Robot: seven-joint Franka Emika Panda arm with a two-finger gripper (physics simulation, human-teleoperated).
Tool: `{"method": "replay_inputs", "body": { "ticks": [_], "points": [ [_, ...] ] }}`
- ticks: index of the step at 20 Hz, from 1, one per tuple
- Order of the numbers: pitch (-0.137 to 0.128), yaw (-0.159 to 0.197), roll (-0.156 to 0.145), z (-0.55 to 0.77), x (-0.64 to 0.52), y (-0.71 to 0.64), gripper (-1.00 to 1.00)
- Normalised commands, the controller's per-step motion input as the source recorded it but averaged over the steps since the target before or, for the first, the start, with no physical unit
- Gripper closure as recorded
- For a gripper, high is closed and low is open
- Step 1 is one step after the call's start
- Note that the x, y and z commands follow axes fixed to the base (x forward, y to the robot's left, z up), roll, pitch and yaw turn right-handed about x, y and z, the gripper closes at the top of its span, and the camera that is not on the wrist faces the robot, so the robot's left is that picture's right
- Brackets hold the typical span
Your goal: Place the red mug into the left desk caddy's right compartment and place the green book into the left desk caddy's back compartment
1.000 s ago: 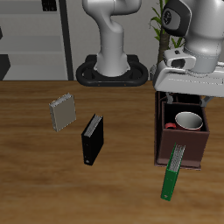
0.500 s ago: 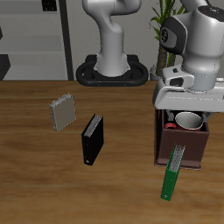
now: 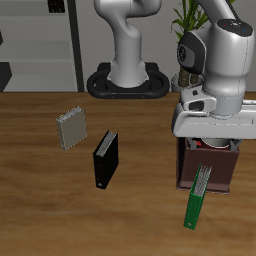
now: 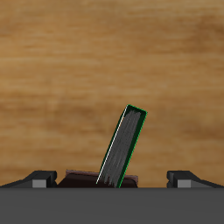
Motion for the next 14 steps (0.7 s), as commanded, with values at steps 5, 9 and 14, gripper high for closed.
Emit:
{"method": "replay_inputs", "body": {
  "ticks": [5,9,14],
  "points": [
    [-0.022,-0.028,0.006,-0.10,0.09,-0.16,-1.00],
    [-0.015,-0.026,-0.024,-0.11,0.10,-0.11,-1.00],
    [0.011,-0.023,0.004,-0.26,0.12,-0.03,-1.00]
  ]
}}
